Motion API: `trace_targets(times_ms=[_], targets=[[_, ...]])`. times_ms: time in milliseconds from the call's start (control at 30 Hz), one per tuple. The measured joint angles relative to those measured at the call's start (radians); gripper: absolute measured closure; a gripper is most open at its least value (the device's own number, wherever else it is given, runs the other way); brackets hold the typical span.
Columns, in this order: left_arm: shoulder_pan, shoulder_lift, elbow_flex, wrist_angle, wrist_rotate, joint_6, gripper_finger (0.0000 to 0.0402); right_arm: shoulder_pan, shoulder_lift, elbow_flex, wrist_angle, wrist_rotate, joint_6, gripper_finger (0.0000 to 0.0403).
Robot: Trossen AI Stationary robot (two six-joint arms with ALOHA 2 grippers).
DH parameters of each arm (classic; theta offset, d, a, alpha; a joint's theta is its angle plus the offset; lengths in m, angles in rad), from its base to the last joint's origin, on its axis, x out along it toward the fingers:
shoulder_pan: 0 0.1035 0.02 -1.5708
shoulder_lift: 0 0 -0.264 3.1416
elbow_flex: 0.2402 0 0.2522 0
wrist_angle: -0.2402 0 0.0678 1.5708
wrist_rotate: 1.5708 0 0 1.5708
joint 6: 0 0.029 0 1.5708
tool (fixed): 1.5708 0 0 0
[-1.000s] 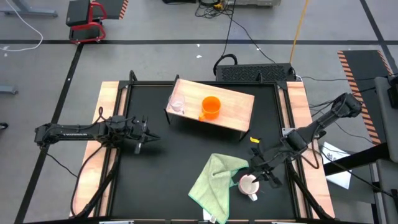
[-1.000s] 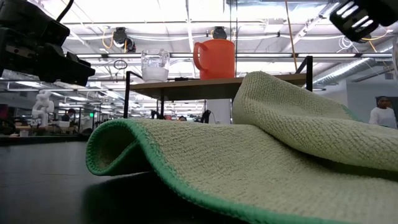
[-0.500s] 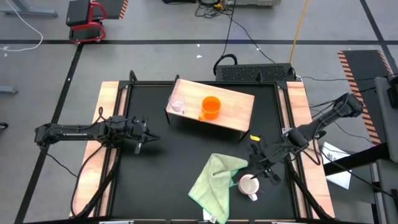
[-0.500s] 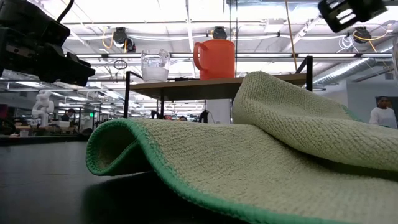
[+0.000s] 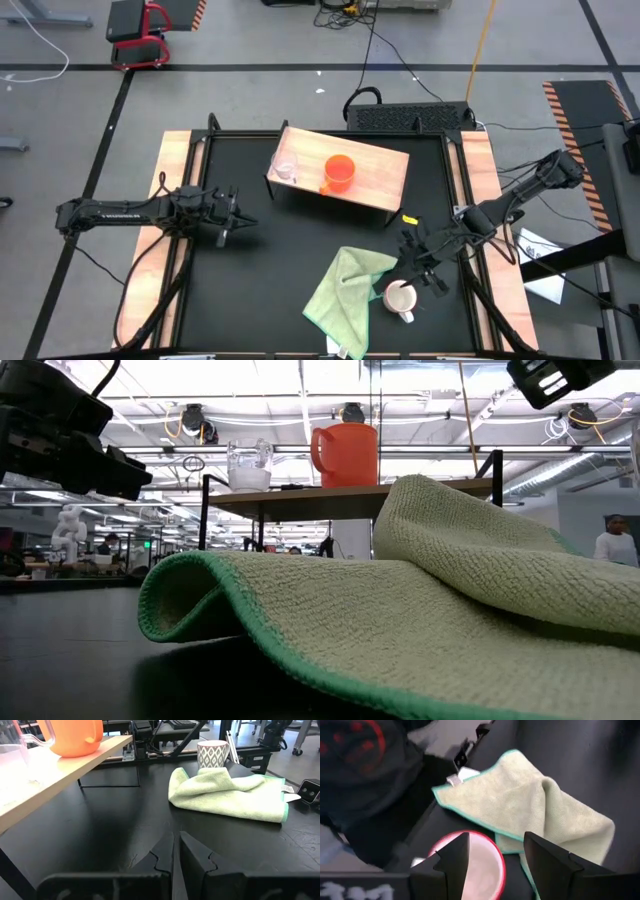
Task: Stack small to large cups/mugs on shelf
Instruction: Put the patterned mug on the shelf
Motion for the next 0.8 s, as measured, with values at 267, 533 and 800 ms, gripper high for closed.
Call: trace_targets(times_ms=[267,533,800], targets=[[0.000,0.000,0.000,-0.012,0.000,-0.003,0.0371,-0.005,0.028,-0.002,0.006,-0.001,0.105,0.0223],[0.000,0.000,0.000,-0.011,0.000,-0.003,0.0371,-0.021,0.041,-0.002,-0.146,-0.002,0.197,0.0183],[0.000,0.000,0.000,-0.011,0.000,-0.002,0.0371,-0.021,0.041,-0.002,-0.184,-0.002,0.305,0.0126]])
